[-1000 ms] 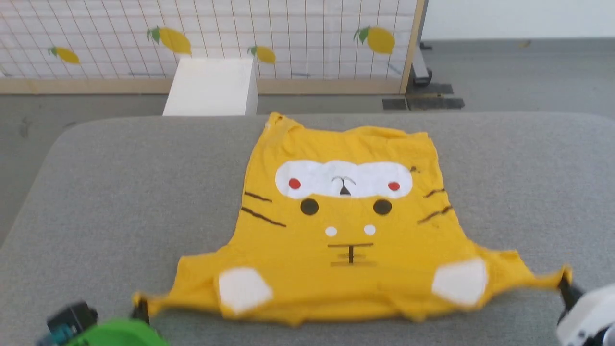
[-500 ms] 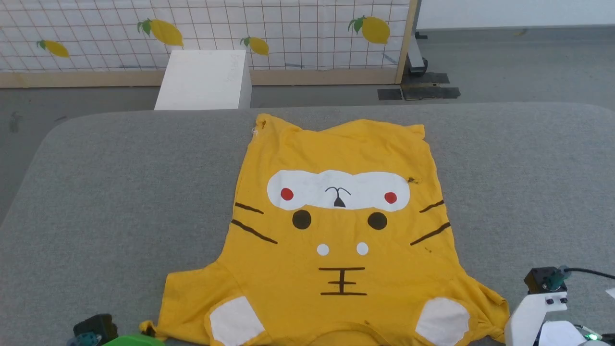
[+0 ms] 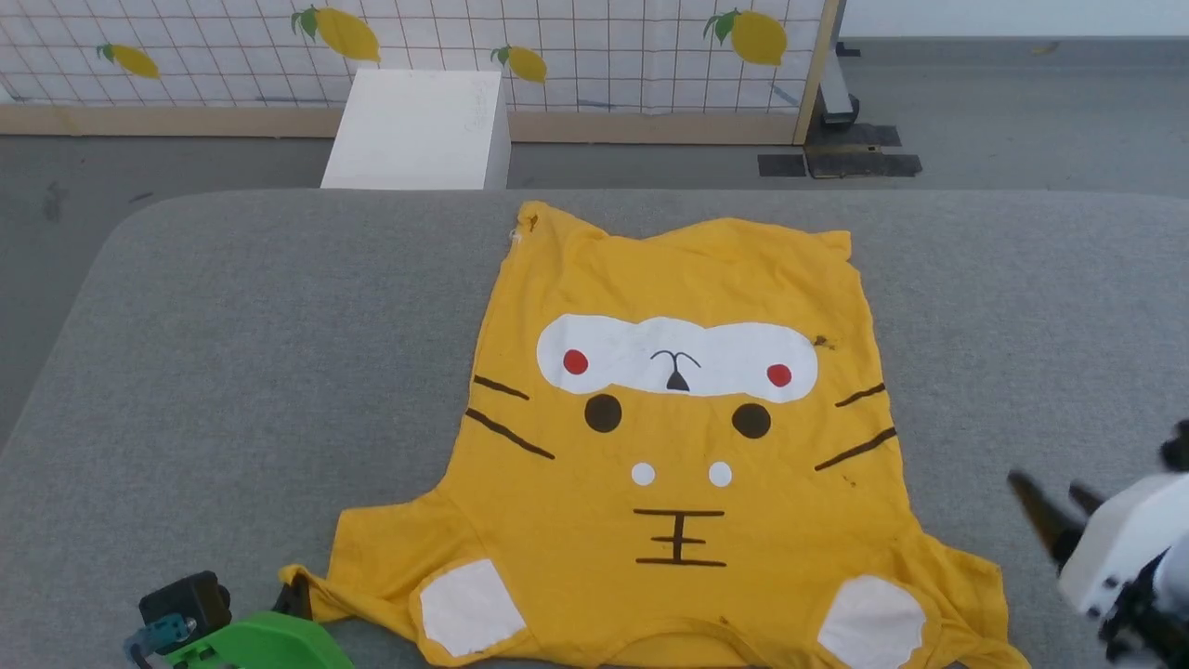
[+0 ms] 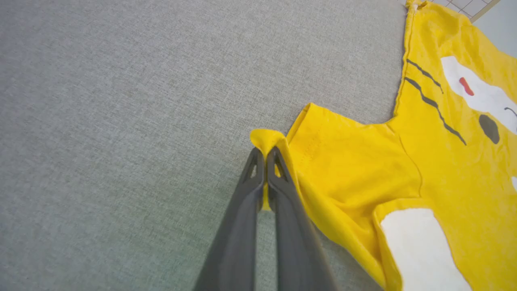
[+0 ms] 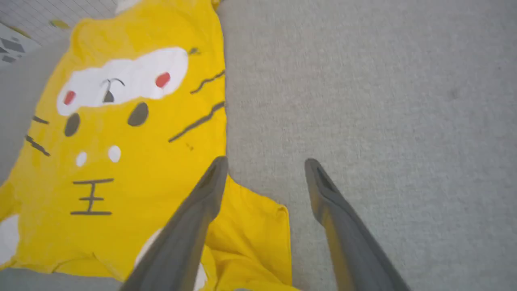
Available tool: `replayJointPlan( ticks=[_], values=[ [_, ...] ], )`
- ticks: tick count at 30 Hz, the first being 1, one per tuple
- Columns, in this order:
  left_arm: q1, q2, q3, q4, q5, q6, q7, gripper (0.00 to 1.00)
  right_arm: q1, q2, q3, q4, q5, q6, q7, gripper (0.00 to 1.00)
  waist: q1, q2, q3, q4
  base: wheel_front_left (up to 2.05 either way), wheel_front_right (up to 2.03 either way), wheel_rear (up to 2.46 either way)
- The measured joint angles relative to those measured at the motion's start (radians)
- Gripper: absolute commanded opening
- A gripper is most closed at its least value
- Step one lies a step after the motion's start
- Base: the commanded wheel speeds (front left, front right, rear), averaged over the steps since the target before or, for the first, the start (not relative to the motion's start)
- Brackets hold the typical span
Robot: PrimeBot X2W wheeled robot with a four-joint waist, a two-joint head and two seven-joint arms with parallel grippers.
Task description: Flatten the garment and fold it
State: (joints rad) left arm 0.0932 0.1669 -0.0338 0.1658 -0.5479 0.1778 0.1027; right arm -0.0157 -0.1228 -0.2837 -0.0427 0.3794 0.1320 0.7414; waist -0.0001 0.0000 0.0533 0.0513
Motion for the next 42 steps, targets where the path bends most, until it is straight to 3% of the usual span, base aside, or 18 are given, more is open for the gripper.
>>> replayJointPlan(
  ticks=[2,7,15,24,32,41,42],
  values=[
    [0.003,-0.006,-0.001,-0.021,-0.001,0.008,-0.002,0.0,-0.032,0.019,-0.031,-0.039,0.043,0.0,-0.021,1.0,0.0,0.0,0.005,-0.002,0.0,0.0,0.0],
    [0.004,-0.016,-0.005,-0.069,-0.009,0.009,-0.013,0.0,-0.198,0.023,-0.031,-0.029,0.014,0.0,-0.074,1.0,0.0,0.0,0.035,-0.004,0.0,0.0,0.0],
    [-0.019,-0.051,-0.03,-0.163,-0.041,0.007,-0.026,0.0,-0.59,-0.029,0.043,0.273,-0.159,0.0,-0.145,1.0,0.0001,0.0,0.138,0.011,0.0,0.0,0.0],
    [-0.089,-0.075,-0.088,-0.225,-0.036,-0.001,-0.044,0.0,-0.931,-0.1,0.089,0.512,-0.384,0.0,-0.029,1.0,0.0002,0.0,0.303,0.082,0.0,0.0,0.0],
    [-0.096,-0.081,-0.114,-0.255,-0.034,-0.001,-0.056,0.0,-0.99,-0.132,0.124,0.63,-0.504,0.0,0.103,1.0,0.0003,0.0,0.42,0.178,0.0,0.0,0.0],
    [-0.101,-0.085,-0.123,-0.272,-0.04,-0.009,-0.062,0.0,-1.01,-0.157,0.151,0.659,-0.518,0.0,0.149,1.0,0.0002,0.0,0.491,0.244,0.0,0.0,0.0],
    [-0.102,-0.085,-0.123,-0.271,-0.04,-0.009,-0.062,0.0,-1.012,-0.157,0.148,0.66,-0.512,0.0,0.153,0.85,0.0002,0.0,0.492,0.245,0.0,0.0,0.0]
  ],
)
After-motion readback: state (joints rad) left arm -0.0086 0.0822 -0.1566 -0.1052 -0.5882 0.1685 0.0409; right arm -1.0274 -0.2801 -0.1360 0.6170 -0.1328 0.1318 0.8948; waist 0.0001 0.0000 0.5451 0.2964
